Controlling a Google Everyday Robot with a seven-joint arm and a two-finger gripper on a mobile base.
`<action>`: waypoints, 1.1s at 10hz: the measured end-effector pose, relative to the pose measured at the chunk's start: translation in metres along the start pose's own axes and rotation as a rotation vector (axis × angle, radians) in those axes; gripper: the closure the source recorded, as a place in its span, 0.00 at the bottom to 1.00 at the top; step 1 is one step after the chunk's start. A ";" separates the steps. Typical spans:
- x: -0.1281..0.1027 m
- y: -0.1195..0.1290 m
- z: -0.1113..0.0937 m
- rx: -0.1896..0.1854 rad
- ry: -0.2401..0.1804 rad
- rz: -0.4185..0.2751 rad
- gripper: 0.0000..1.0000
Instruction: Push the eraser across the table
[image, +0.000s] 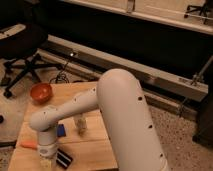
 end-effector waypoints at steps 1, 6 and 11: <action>0.004 0.000 0.002 0.003 -0.003 0.009 1.00; 0.012 -0.015 0.005 0.064 0.029 0.054 1.00; 0.003 -0.037 -0.014 0.134 0.042 0.096 1.00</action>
